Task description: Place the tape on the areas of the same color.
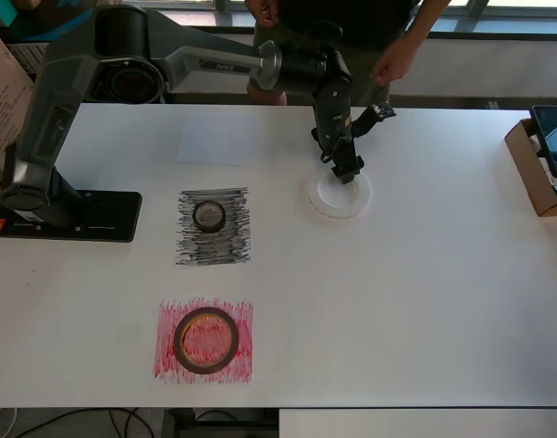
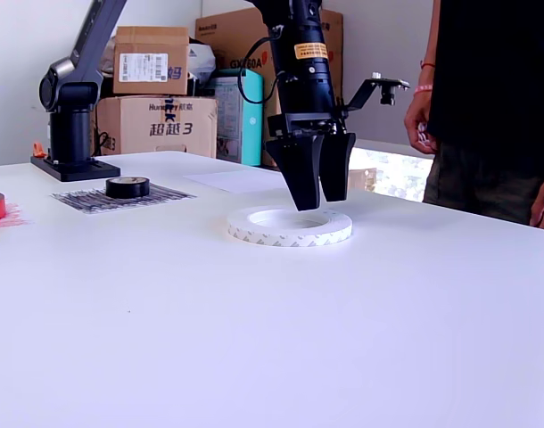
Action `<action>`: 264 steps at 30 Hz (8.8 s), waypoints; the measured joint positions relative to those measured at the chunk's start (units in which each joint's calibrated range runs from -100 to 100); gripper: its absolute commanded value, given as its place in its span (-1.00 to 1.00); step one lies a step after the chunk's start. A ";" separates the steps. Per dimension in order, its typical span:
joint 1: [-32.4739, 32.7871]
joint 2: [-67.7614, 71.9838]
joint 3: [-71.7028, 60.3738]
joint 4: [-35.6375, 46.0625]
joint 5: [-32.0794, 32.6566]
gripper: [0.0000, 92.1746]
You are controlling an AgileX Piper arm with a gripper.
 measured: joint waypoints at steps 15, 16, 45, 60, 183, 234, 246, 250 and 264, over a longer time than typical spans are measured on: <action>-2.36 2.95 0.92 1.04 0.07 0.98; -2.45 3.09 0.92 1.04 0.07 0.97; -4.02 3.03 11.68 -1.55 0.83 -1.00; 2.20 -13.22 15.51 4.46 0.73 -1.00; 6.57 -57.74 25.09 -6.42 -12.89 0.80; -0.60 -159.54 123.08 -53.22 -25.99 0.80; 0.86 -160.53 123.32 -50.65 -25.99 0.80; 0.86 -160.53 123.32 -50.65 -25.99 0.80; 0.86 -160.53 123.32 -50.65 -25.99 0.80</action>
